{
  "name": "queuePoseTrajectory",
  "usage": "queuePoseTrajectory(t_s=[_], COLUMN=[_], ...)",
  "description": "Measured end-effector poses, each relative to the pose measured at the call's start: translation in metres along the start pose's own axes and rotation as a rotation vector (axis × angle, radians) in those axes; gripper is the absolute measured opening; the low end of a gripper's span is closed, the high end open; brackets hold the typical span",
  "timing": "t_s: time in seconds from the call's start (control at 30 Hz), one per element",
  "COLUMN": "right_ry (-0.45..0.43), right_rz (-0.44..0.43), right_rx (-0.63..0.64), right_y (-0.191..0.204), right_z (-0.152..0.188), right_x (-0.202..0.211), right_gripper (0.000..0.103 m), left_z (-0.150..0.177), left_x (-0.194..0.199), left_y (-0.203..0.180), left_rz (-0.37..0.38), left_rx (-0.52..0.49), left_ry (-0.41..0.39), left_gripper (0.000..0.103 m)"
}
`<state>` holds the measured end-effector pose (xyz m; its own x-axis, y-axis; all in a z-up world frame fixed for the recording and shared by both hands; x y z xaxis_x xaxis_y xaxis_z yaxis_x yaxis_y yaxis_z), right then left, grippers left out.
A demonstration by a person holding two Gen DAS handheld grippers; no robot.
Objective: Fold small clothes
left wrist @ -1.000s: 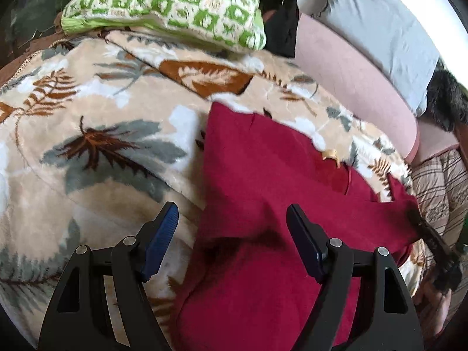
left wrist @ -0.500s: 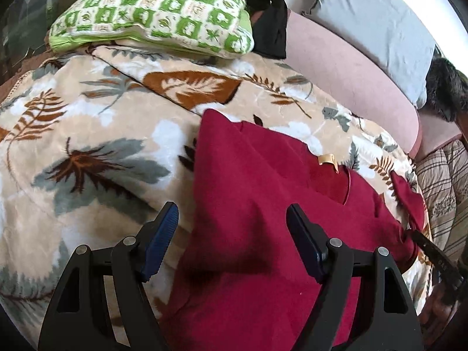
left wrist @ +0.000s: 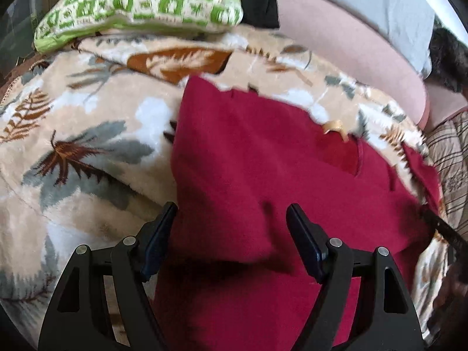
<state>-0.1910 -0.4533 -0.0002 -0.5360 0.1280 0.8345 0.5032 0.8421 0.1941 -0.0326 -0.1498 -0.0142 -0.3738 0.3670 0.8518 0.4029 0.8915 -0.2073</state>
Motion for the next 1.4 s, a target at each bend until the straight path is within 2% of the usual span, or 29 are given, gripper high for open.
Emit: queuePoseTrajectory(t_s=[0.03, 0.07, 0.2, 0.33, 0.5, 0.6, 0.67, 0.7, 0.73, 0.8, 0.9, 0.97, 1.03, 1.1, 1.17, 1.2, 1.23, 1.27, 1.3, 1.4], right_ry=[-0.027, -0.052, -0.088, -0.114, -0.001, 0.056, 0.080, 0.073, 0.052, -0.011, -0.084, -0.084, -0.066, -0.060, -0.072, -0.078, -0.081, -0.086, -0.091, -0.072], right_rz=[0.023, 0.042, 0.076, 0.118, 0.256, 0.352, 0.358, 0.323, 0.279, 0.235, 0.243, 0.286, 0.374, 0.335, 0.249, 0.226, 0.210, 0.193, 0.182, 0.223], right_rx=[-0.015, -0.033, -0.090, -0.055, 0.006, 0.007, -0.030, -0.056, -0.088, -0.128, -0.161, -0.202, -0.245, -0.265, -0.250, -0.224, -0.193, -0.155, -0.114, -0.002], right_y=[-0.008, -0.017, -0.042, -0.051, -0.064, -0.088, -0.109, -0.117, -0.123, -0.135, -0.162, -0.191, -0.222, -0.229, -0.212, -0.199, -0.183, -0.164, -0.145, -0.102], right_z=[-0.005, -0.011, -0.035, -0.065, -0.093, -0.103, -0.106, -0.107, -0.108, -0.106, -0.090, -0.070, -0.051, -0.048, -0.052, -0.057, -0.063, -0.071, -0.079, -0.104], right_x=[0.007, 0.014, 0.023, 0.019, -0.032, -0.064, -0.073, -0.070, -0.060, -0.031, 0.016, 0.040, 0.059, 0.066, 0.069, 0.067, 0.062, 0.054, 0.043, 0.000], right_gripper=[0.044, 0.046, 0.046, 0.046, 0.047, 0.046, 0.027, 0.014, 0.008, 0.004, 0.004, 0.004, 0.004, 0.004, 0.007, 0.017, 0.041, 0.055, 0.074, 0.076], left_z=[-0.001, -0.003, -0.007, -0.006, 0.000, 0.000, -0.001, -0.002, -0.004, -0.005, -0.006, -0.005, -0.004, -0.003, -0.003, -0.004, -0.004, -0.004, -0.004, -0.005], left_x=[0.004, 0.009, 0.019, 0.015, 0.012, 0.016, 0.020, 0.023, 0.025, 0.027, 0.028, 0.029, 0.030, 0.031, 0.033, 0.033, 0.034, 0.034, 0.033, 0.032], left_y=[-0.002, -0.005, -0.018, -0.027, -0.032, -0.032, -0.030, -0.027, -0.025, -0.022, -0.019, -0.021, -0.024, -0.028, -0.032, -0.034, -0.035, -0.035, -0.036, -0.035], left_rz=[0.009, 0.018, 0.051, 0.056, 0.048, 0.046, 0.049, 0.049, 0.047, 0.048, 0.062, 0.063, 0.064, 0.062, 0.058, 0.058, 0.059, 0.060, 0.059, 0.057], left_rx=[0.001, 0.002, -0.009, -0.020, -0.042, -0.063, -0.066, -0.066, -0.064, -0.055, -0.038, -0.039, -0.043, -0.050, -0.059, -0.063, -0.065, -0.067, -0.069, -0.069], left_ry=[-0.012, -0.020, -0.036, -0.028, -0.019, -0.014, -0.018, -0.025, -0.032, -0.041, -0.044, -0.043, -0.040, -0.040, -0.046, -0.048, -0.050, -0.050, -0.050, -0.051], left_gripper=[0.077, 0.077, 0.077, 0.077, 0.077, 0.077, 0.077, 0.077, 0.077, 0.077, 0.077, 0.077, 0.077, 0.077, 0.077, 0.077, 0.077, 0.077, 0.077, 0.077])
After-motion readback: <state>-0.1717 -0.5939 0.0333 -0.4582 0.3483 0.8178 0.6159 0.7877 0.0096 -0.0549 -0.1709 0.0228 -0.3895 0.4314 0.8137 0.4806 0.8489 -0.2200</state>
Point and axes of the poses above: each gripper's, at about its wrist camera, not at the fingertips, and x roughly against the way its jaws point, y to its left, z to its underside, the point moved 7 cm from there along -x, roughly the way its jaws point, and after that the axes turned 4 degrees about y, right-handed, at the moved point
